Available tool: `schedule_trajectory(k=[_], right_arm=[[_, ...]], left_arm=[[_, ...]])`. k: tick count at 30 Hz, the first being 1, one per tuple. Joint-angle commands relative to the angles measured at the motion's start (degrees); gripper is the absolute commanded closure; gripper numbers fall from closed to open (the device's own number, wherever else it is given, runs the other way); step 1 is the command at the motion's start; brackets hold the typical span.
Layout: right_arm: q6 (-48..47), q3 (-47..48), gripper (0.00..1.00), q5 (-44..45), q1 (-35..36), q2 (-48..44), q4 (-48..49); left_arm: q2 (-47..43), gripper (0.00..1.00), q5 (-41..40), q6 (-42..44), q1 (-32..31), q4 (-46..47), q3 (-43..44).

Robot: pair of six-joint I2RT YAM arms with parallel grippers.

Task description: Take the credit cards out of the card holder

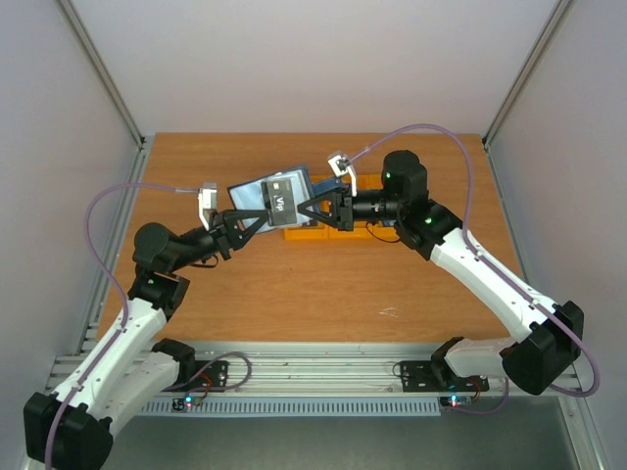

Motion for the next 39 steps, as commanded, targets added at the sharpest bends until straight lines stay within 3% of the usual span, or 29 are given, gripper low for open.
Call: schedule_trajectory(k=[1,20,24,29,31,34,39], right_arm=[[-2.2,0.1,0.99,-0.9,-2.0,-4.0,-1.5],[3.7,0.9,0.99,-4.3,-1.3,0.1,4.5],[4.5,0.7,0.99,-4.5,-1.2,0.2,7.1],[4.8,0.7,0.99,-4.9,-1.1,0.3,7.3],[4.9,0.8,0.99,-5.1,-1.2,0.3,7.3],[4.8,0.8,0.99,-5.1,-1.2,0.4,7.0],[4.3,0.0,0.99,-3.4,-1.5,-0.7,6.4]], left_arm=[[-0.8,1.00,-1.6,-0.2,0.8,0.4,0.7],[1.4,0.99,-0.8,-0.5,-0.3,3.0,1.3],[1.5,0.91,-0.8,-0.6,-0.4,3.3,1.3],[1.9,0.89,-0.9,-0.5,-0.4,3.1,1.5],[2.0,0.89,-0.8,-0.5,-0.4,3.0,1.7],[2.1,0.99,-0.5,-0.4,-0.5,3.1,1.9],[1.8,1.00,-0.8,-0.5,-0.5,2.9,1.8]])
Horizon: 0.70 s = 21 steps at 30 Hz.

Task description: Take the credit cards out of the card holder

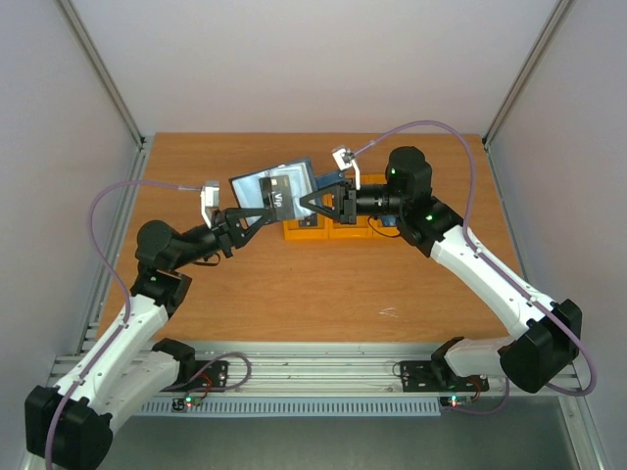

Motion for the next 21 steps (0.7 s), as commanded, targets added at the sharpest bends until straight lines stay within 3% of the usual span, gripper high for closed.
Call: schedule_trajectory(k=[1,14,21], right_arm=[[-0.4,-0.2,0.99,0.4,-0.1,-1.7,1.6],[-4.0,-2.5,0.99,22.0,-15.0,-12.2,-25.8],[-8.6,-2.3,0.99,30.4,-19.0,-15.5,-34.0]], left_arm=[[0.0,1.00,-1.1,0.1,-0.1,0.9,1.4],[1.2,1.00,-14.6,-0.3,0.1,-13.8,0.1],[11.4,1.00,-19.0,-1.4,-0.4,-21.0,2.9]])
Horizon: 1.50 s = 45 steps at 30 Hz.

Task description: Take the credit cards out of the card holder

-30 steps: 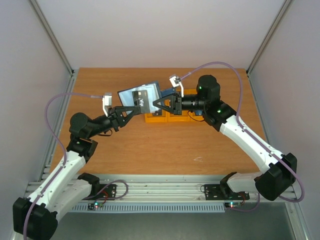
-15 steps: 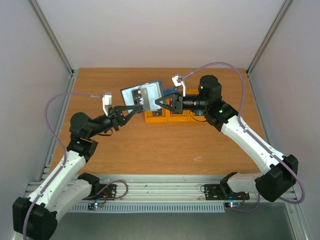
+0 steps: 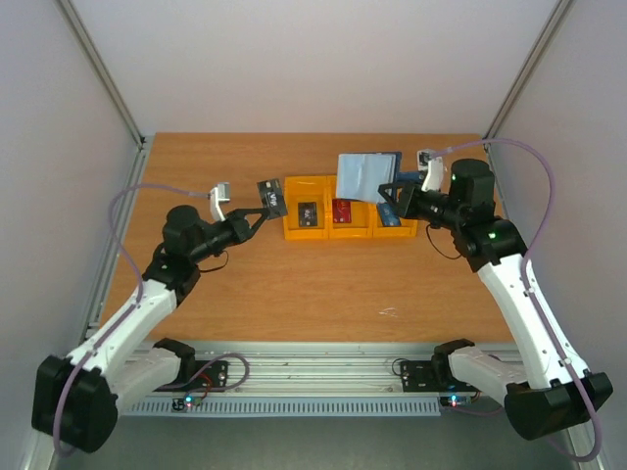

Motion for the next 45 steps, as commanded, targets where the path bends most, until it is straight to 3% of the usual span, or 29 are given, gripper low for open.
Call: schedule_trajectory(k=[1,6,12,19,29,37,45], right_arm=[[-4.8,-0.2,0.99,6.2,-1.4,-1.6,-6.1],[-9.1,-0.4,0.99,7.2,-3.4,-1.3,-7.3],[-10.4,1.0,0.99,0.2,-8.9,3.3,-6.6],[-9.9,3.1,0.99,-5.1,-13.8,9.7,-5.7],[-13.5,4.6,0.99,-5.4,-15.1,11.6,-9.3],[-13.2,4.6,0.99,-7.4,-15.7,11.7,-9.5],[-13.4,3.9,0.99,-7.4,-15.7,9.9,-10.9]], left_arm=[[7.6,1.00,-3.8,-1.1,-0.7,-5.7,3.7],[20.2,1.00,-3.5,0.3,-3.9,-5.7,11.4],[34.4,1.00,-9.0,-0.1,-6.2,-7.6,20.8],[48.0,1.00,-13.2,0.8,-7.6,-17.6,33.5],[54.7,1.00,-17.9,2.1,-9.0,-26.0,36.5],[55.8,1.00,-18.4,4.0,-9.4,-20.2,36.4],[58.1,0.99,-18.2,3.8,-9.4,-20.5,38.4]])
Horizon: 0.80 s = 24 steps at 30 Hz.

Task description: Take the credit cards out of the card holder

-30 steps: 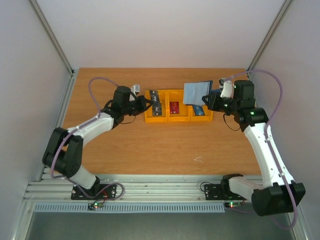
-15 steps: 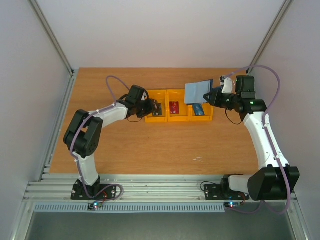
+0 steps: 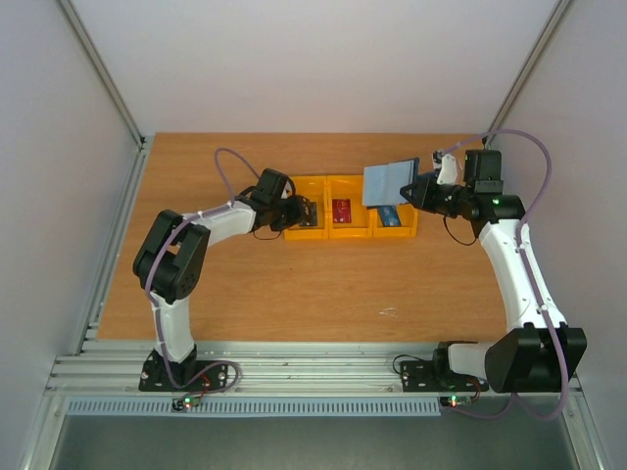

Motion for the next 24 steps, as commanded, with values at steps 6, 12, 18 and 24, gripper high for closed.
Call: schedule_trajectory(k=[6,12,18,24], right_arm=[[-2.2,1.5,0.99,-2.8,-0.3,-2.4,-2.4],[-3.6,5.0,0.99,-7.5,-0.3,-3.0,-4.7],[-4.4,8.8,0.99,-12.2,-0.3,-4.1,-6.7],[-4.7,13.4,0.99,-23.2,0.7,-4.2,-9.0]], left_arm=[[0.3,0.61,-2.0,1.8,-0.3,3.1,1.4],[-4.9,0.48,-0.8,3.1,-0.3,3.8,0.7],[-14.1,0.33,3.3,3.4,-0.3,12.4,-3.3],[-28.9,0.16,11.4,10.3,-0.1,26.3,-10.4]])
